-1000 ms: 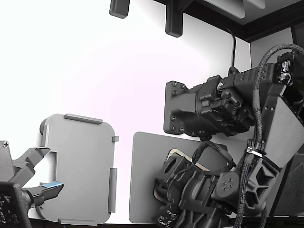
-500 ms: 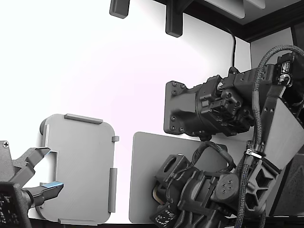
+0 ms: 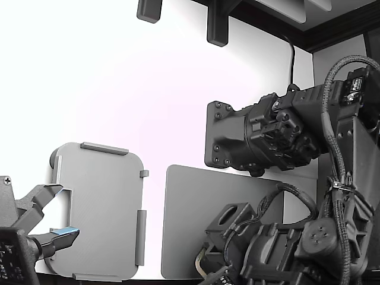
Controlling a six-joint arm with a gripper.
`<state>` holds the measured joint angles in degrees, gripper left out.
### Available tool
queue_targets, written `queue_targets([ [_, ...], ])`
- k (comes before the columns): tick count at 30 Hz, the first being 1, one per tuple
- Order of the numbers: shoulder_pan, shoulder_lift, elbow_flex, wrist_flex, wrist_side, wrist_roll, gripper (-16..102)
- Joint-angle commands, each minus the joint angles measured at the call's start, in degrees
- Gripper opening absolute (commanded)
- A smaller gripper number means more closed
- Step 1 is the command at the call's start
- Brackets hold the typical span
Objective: Move top rectangular frame to the holder.
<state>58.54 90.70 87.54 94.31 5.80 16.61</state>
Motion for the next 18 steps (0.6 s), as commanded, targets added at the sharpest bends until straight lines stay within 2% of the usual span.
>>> queue_targets([
  [1, -1.93, 2.37, -4.48, 0.53, 0.00, 2.02, -11],
  [18, -17.49, -1.32, -16.44, 0.53, 1.67, 5.01, -10],
])
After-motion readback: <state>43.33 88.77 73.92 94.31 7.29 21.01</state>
